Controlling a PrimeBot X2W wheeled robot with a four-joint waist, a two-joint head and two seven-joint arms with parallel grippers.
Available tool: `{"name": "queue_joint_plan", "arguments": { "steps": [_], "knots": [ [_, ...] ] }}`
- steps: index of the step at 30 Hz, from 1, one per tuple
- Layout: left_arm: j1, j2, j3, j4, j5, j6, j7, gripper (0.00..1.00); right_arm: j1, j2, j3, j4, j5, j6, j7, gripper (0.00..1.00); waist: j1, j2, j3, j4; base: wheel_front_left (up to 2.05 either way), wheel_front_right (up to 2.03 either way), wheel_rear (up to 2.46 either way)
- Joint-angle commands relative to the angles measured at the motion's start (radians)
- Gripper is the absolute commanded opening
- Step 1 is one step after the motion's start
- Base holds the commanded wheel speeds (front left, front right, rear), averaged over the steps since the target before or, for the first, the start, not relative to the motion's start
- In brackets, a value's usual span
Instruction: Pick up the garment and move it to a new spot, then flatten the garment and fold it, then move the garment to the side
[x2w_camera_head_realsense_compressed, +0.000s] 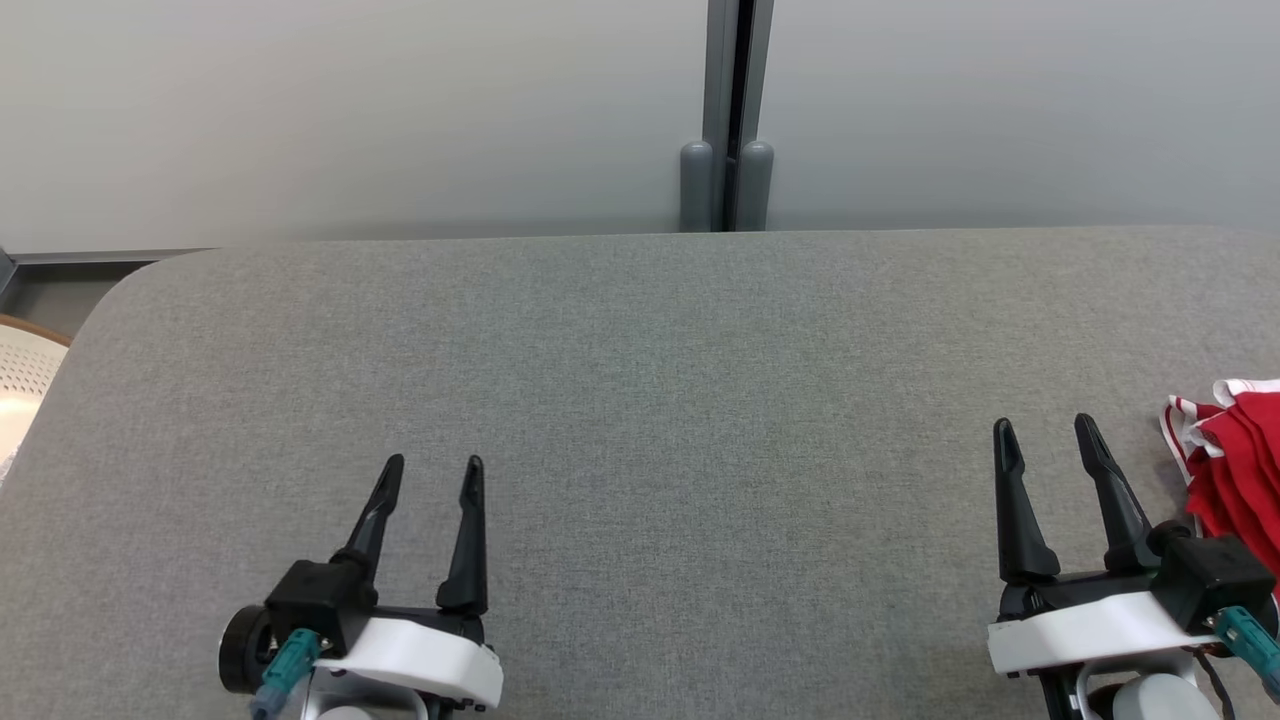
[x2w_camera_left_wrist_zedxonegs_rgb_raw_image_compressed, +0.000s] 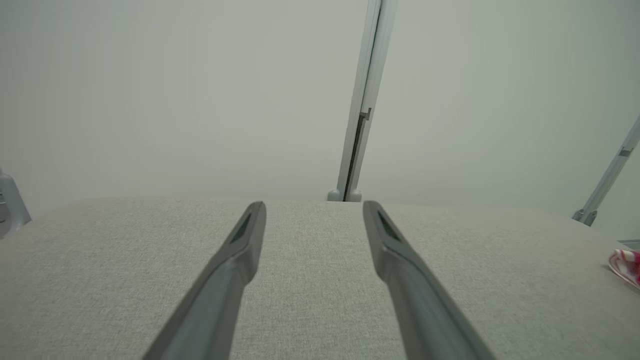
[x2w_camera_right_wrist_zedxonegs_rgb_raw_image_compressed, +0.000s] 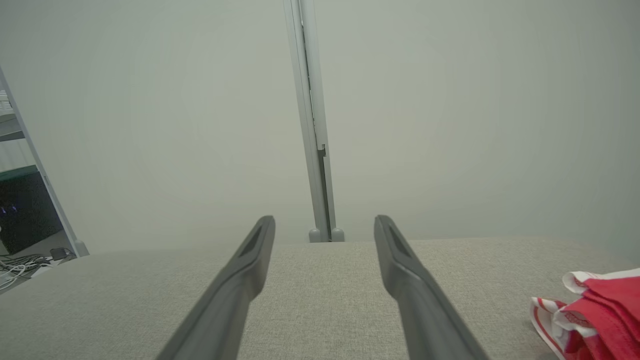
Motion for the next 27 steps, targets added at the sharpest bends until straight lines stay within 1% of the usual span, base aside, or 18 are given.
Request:
{"name": "queue_joint_plan", "arguments": {
  "steps": [1, 4, 8, 11, 15, 20, 23, 27],
  "knots": [
    [0.001, 0.005, 0.013, 0.002, -0.016, -0.003, 0.0, 1.0, 0.001, 0.0, -0.003, 0.004, -0.001, -0.001, -0.001, 1.0, 0.0, 0.0, 0.0, -0.002, 0.0, 0.0, 0.0],
    [0.0, 0.004, 0.025, 0.016, -0.025, -0.006, 0.0, 1.0, -0.001, 0.0, -0.001, 0.006, 0.001, -0.001, -0.001, 1.0, 0.0, 0.0, 0.002, -0.005, 0.0, 0.0, 0.0],
    [-0.007, 0.004, 0.034, 0.035, -0.004, -0.005, 0.0, 1.0, -0.003, 0.002, -0.006, 0.008, 0.005, -0.001, -0.001, 1.0, 0.0, 0.0, 0.004, -0.009, 0.0, 0.0, 0.0],
    [-0.008, 0.004, 0.035, 0.038, -0.014, -0.02, 0.0, 1.0, -0.007, 0.003, -0.005, 0.009, 0.008, -0.001, -0.001, 1.0, 0.0, 0.0, 0.006, -0.011, 0.0, 0.0, 0.0],
    [-0.01, 0.004, 0.037, 0.05, -0.018, -0.027, 0.0, 1.0, -0.01, 0.003, -0.004, 0.011, 0.012, -0.001, -0.001, 1.0, 0.0, 0.0, 0.007, -0.011, 0.0, 0.0, 0.0],
    [-0.013, 0.004, 0.032, 0.06, -0.002, -0.023, 0.0, 1.0, -0.01, 0.004, -0.003, 0.01, 0.014, -0.001, -0.001, 1.0, 0.0, 0.0, 0.008, -0.009, 0.0, 0.0, 0.0],
    [-0.017, 0.004, 0.028, 0.064, 0.027, -0.019, 0.0, 1.0, -0.009, 0.004, 0.001, 0.012, 0.011, -0.001, -0.001, 1.0, 0.0, 0.0, 0.008, -0.008, 0.0, 0.0, 0.0],
    [-0.018, 0.004, 0.034, 0.066, 0.038, -0.023, 0.0, 1.0, -0.009, 0.005, 0.004, 0.012, 0.012, -0.001, -0.001, 1.0, 0.0, 0.0, 0.007, -0.006, 0.0, 0.0, 0.0]
  ]
}}
